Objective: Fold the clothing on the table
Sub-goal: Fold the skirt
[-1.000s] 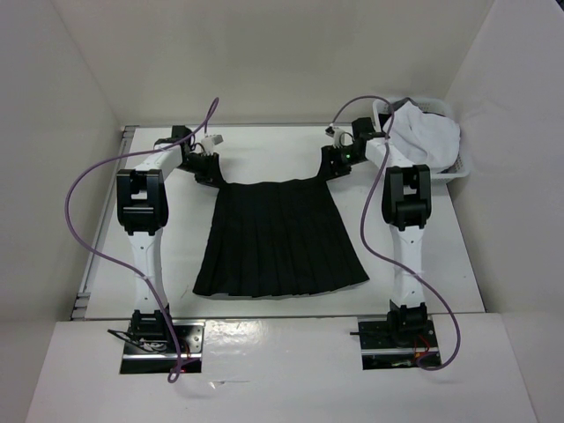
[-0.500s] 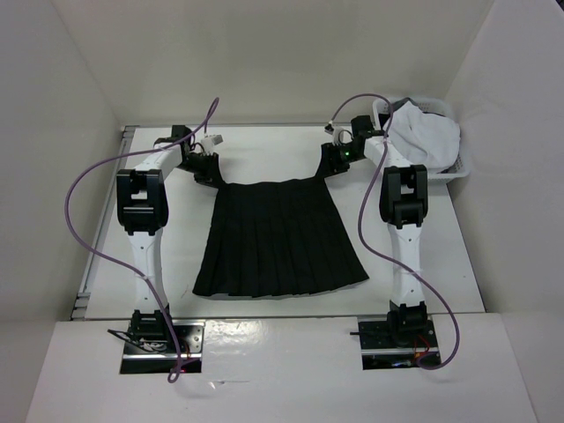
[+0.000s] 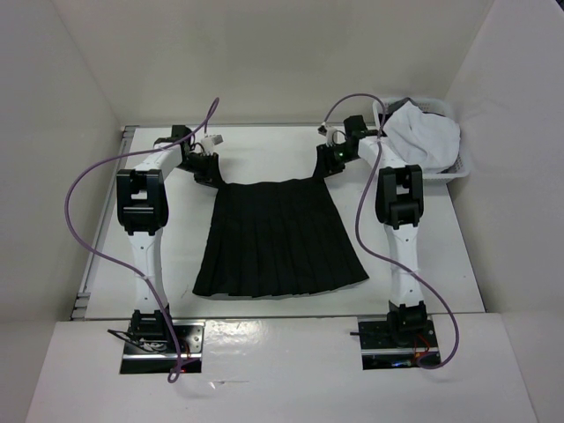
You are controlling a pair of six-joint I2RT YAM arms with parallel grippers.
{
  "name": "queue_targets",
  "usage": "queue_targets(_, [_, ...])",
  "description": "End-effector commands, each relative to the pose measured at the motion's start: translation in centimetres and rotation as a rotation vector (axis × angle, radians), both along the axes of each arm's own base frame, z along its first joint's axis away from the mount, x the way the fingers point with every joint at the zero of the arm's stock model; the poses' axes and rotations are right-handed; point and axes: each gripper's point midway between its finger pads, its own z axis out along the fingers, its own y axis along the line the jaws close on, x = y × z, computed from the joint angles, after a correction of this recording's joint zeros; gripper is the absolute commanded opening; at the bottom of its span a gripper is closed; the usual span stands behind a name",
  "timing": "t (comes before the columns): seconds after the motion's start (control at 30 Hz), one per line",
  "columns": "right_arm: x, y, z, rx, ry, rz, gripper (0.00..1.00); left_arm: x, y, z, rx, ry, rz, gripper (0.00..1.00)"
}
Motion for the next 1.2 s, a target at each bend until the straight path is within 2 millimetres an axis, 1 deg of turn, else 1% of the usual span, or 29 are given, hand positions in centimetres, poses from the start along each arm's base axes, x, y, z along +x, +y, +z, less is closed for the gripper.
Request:
queue_targets(0.0, [-1.3,0.5,-2.9,-0.079,0.06,0.026,0.44,0.4,0.4,-0.5,0.027,-0.023,-0.029,0.16])
queue_targets(0.03, [-1.3,0.3,-3.0,-0.088,0.059,0.023,0.38,0.4,0.4,-0.5,0.027,-0.023,-0.029,0.16])
queue_targets(0.13, [-1.2,0.2,-3.1,-0.096,0.058,0.019,0.25,0.7,0.4,-0.3,0.027,-0.032,-0.028,0.12])
queue_targets(0.17, [-1.2,0.2,-3.1,-0.096,0.058,0.019,0.14,0.8,0.5,-0.1,0.037,-0.033,-0.025,0.1])
queue_targets(0.2, [-1.2,0.1,-3.2,-0.106,0.057,0.015,0.08,0.7,0.5,-0.5,0.037,-0.024,-0.025,0.07])
queue_targets(0.23, [-1.2,0.1,-3.2,-0.106,0.057,0.015,0.02,1.0,0.7,-0.2,0.048,-0.036,-0.029,0.06])
queue_targets(0.27, [-1.1,-0.1,-3.3,-0.115,0.056,0.012,0.0,1.2,0.7,0.1,0.049,-0.046,-0.029,0.04])
queue_targets(0.33, [-0.9,-0.2,-2.9,-0.123,0.045,0.007,0.0,1.8,0.9,1.0,0.06,-0.064,-0.025,0.03])
queue_targets(0.4, [-0.5,-0.3,-2.1,-0.131,0.023,0.001,0.0,2.8,1.0,2.3,0.066,-0.109,-0.035,0.01])
queue_targets(0.47, [0.2,-0.4,-0.5,-0.134,-0.016,-0.006,0.0,3.5,1.1,3.0,0.078,-0.144,-0.037,0.0])
queue_targets(0.5, [0.2,-0.4,-0.5,-0.134,-0.017,-0.006,0.0,3.9,1.2,3.5,0.079,-0.159,-0.037,0.0])
queue_targets(0.53, [0.9,-0.4,0.6,-0.138,-0.051,-0.012,0.0,4.4,1.2,4.5,0.08,-0.183,-0.036,0.0])
queue_targets(0.57, [1.2,-0.4,1.5,-0.135,-0.071,-0.014,0.0,4.6,1.2,5.1,0.08,-0.193,-0.036,0.0])
queue_targets(0.6, [1.8,-0.5,2.1,-0.142,-0.095,-0.021,0.0,5.1,1.0,5.9,0.071,-0.215,-0.039,0.0])
queue_targets(0.63, [2.0,-0.6,2.8,-0.151,-0.103,-0.035,0.0,5.2,1.0,5.9,0.071,-0.212,-0.039,0.0])
queue_targets(0.67, [2.4,-0.7,3.2,-0.157,-0.117,-0.041,0.0,5.4,0.9,6.9,0.062,-0.229,-0.042,0.0])
queue_targets(0.7, [3.1,-0.8,4.7,-0.161,-0.156,-0.05,0.0,5.4,0.9,6.9,0.062,-0.229,-0.043,0.0])
queue_targets(0.73, [3.4,-0.8,5.2,-0.158,-0.171,-0.052,0.0,5.6,0.7,7.3,0.051,-0.24,-0.047,0.0])
queue_targets(0.77, [4.1,-0.9,6.6,-0.163,-0.21,-0.062,0.0,5.6,0.7,7.3,0.051,-0.241,-0.047,0.0])
queue_targets(0.83, [4.7,-0.9,7.7,-0.162,-0.236,-0.076,0.0,5.6,0.7,7.3,0.051,-0.241,-0.047,0.0])
queue_targets(0.87, [5.4,-0.8,9.0,-0.154,-0.272,-0.08,0.0,5.6,0.7,7.8,0.052,-0.25,-0.047,0.0])
queue_targets(0.9, [5.8,-0.9,9.6,-0.162,-0.293,-0.089,0.0,5.6,0.9,7.7,0.062,-0.249,-0.043,0.0])
queue_targets(0.93, [6.3,-1.1,10.8,-0.167,-0.321,-0.099,0.0,5.9,0.9,8.3,0.063,-0.27,-0.042,0.0])
queue_targets(1.0, [6.8,-1.2,12.1,-0.168,-0.351,-0.118,0.0,6.5,1.0,9.0,0.071,-0.296,-0.03,0.0])
queue_targets(1.03, [7.4,-1.3,13.3,-0.17,-0.385,-0.128,0.0,7.0,1.2,9.8,0.08,-0.32,-0.025,0.0])
queue_targets(1.07, [7.6,-1.2,14.0,-0.161,-0.395,-0.138,0.0,7.3,1.3,10.3,0.085,-0.33,-0.013,0.0])
queue_targets(1.1, [7.8,-1.3,14.7,-0.165,-0.413,-0.146,0.0,7.6,1.2,11.0,0.081,-0.342,-0.005,0.0])
queue_targets(1.13, [7.8,-1.3,15.6,-0.157,-0.425,-0.154,0.0,8.2,1.3,12.3,0.082,-0.378,-0.004,0.0])
queue_targets(1.17, [8.0,-1.2,16.0,-0.154,-0.437,-0.156,0.0,8.4,1.2,12.2,0.079,-0.376,0.003,0.0])
